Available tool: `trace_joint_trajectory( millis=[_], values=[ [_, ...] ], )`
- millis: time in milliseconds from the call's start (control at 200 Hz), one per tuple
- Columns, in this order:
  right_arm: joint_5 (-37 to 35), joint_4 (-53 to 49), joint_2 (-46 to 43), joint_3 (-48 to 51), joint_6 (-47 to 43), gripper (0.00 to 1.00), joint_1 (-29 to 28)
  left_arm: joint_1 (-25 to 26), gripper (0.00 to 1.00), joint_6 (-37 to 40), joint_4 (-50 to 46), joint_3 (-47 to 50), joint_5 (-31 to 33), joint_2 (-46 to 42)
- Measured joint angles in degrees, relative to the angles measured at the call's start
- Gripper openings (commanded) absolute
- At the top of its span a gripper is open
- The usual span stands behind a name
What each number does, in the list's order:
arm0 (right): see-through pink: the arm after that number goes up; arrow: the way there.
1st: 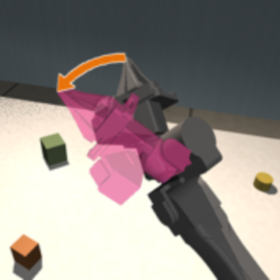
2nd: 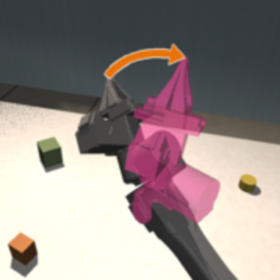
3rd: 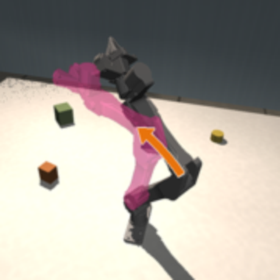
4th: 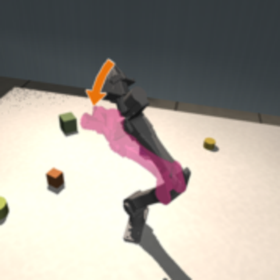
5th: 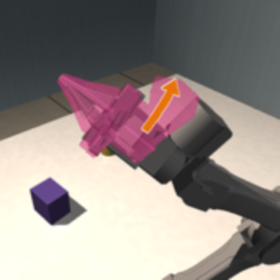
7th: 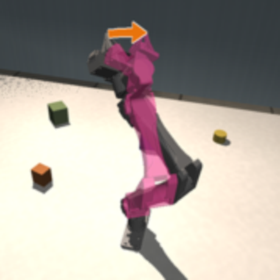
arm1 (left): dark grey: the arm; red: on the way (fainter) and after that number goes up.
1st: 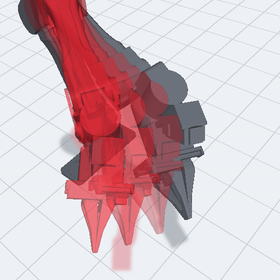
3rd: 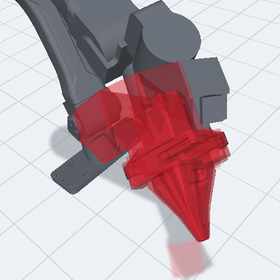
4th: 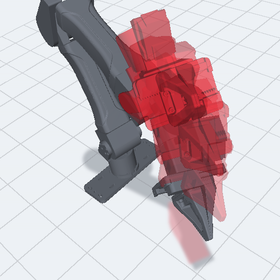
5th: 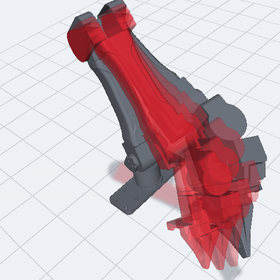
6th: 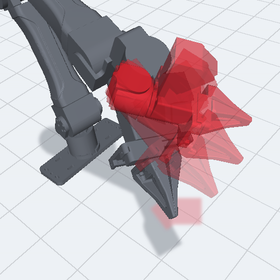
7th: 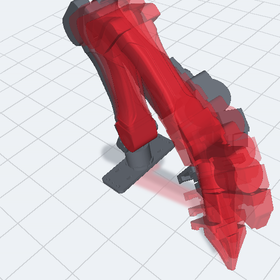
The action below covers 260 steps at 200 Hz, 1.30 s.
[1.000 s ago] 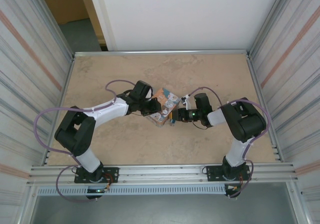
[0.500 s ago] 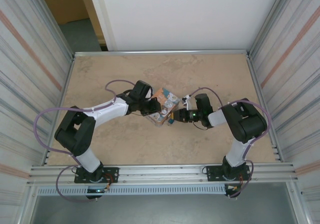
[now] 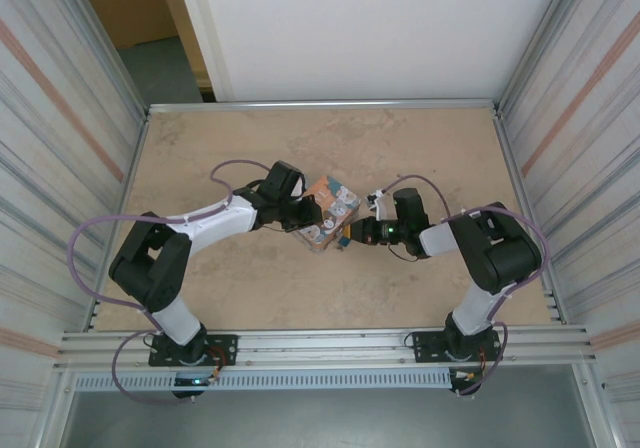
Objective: Unlock the padlock with the key
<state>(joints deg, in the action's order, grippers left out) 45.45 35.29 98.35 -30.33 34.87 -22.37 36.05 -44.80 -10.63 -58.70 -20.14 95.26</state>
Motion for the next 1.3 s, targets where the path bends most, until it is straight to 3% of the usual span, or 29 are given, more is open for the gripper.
trace_joint_trajectory(
  millis=[506, 711, 897, 1303],
  values=[
    [-7.28, 3.65, -4.59, 2.47, 9.88, 0.00, 0.17, 0.22, 0.10, -0.33, 7.34, 5.18, -0.24, -2.16],
    [-9.66, 0.33, -9.20, 2.47, 9.46, 0.00, 1.09, -0.11, 0.22, -0.42, 8.35, 5.79, -0.90, -2.95],
    [-11.21, -8.57, -16.70, 2.36, 6.64, 0.00, 1.14, -0.11, 0.37, -0.02, 6.29, 5.84, -0.90, -4.87],
    [-12.07, -38.84, -27.17, -1.42, -0.74, 0.00, -4.22, -1.57, 0.51, 2.80, 4.87, 10.84, -1.22, -19.85]
  ],
)
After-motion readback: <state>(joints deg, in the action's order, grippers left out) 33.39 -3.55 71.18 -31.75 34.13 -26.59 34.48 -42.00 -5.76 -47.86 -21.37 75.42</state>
